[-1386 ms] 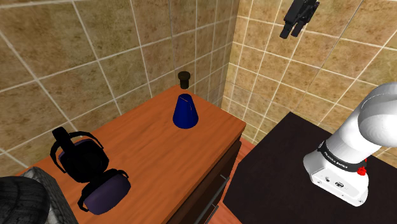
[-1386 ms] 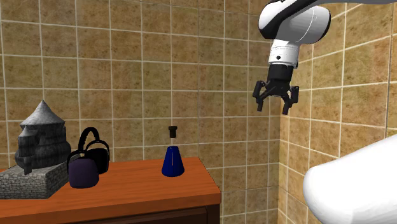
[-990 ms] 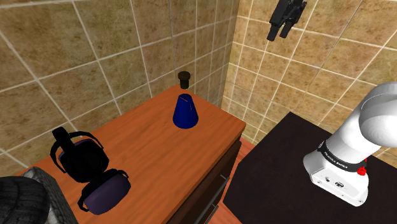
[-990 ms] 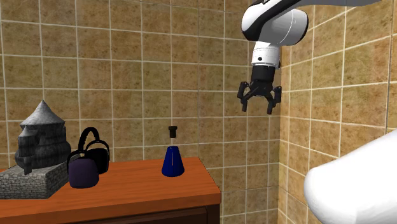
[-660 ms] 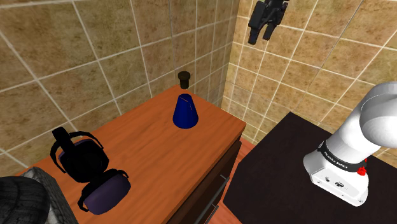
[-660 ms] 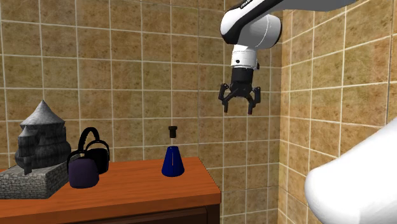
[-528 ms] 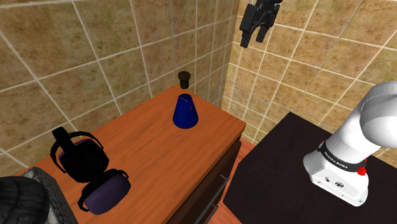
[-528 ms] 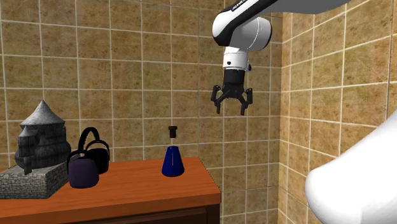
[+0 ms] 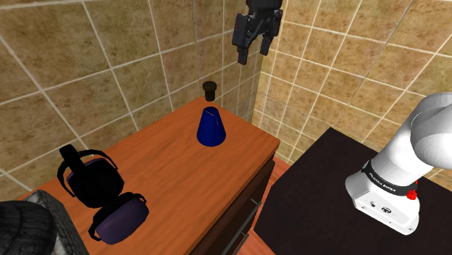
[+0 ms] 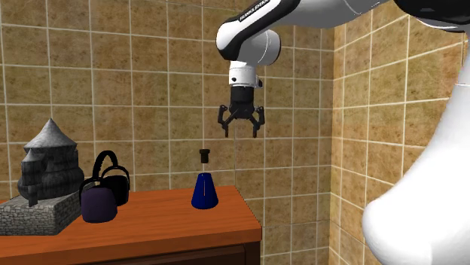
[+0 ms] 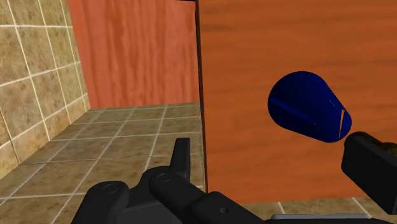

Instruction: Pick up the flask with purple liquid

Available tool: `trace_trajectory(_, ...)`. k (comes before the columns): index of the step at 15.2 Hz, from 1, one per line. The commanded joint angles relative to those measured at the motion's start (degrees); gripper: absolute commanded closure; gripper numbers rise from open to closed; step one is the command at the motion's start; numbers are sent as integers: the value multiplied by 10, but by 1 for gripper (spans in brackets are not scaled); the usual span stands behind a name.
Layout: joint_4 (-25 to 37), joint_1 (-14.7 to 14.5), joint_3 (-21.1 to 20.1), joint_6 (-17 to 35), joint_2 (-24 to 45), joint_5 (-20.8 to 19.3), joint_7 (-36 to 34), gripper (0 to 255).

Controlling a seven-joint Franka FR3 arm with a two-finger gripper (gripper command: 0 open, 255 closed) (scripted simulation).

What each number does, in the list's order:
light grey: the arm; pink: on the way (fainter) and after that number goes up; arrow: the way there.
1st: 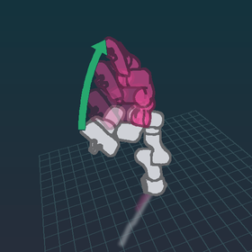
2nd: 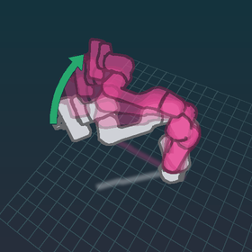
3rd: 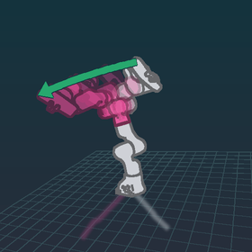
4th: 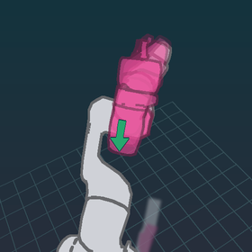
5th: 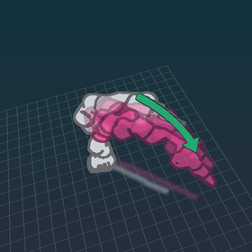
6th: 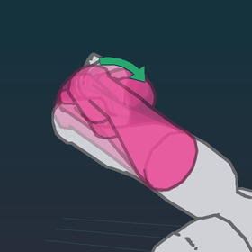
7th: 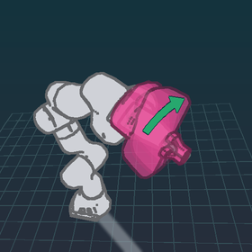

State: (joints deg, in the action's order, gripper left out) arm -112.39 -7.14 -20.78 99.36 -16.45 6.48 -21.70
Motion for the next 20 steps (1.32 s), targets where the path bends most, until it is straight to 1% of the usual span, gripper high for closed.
trace_trajectory(1,36,-5,-22,0,43,-14,-27,0)
trace_trajectory(5,119,-22,-63,-12,133,-56,-84,0)
trace_trajectory(9,209,-52,-91,-34,226,-105,-137,0)
trace_trajectory(16,151,-51,-88,21,222,-104,-137,0)
trace_trajectory(18,147,-51,-88,25,222,-104,-137,0)
trace_trajectory(19,147,-51,-88,25,222,-104,-137,255)
trace_trajectory(20,147,-51,-88,25,222,-104,-138,255)
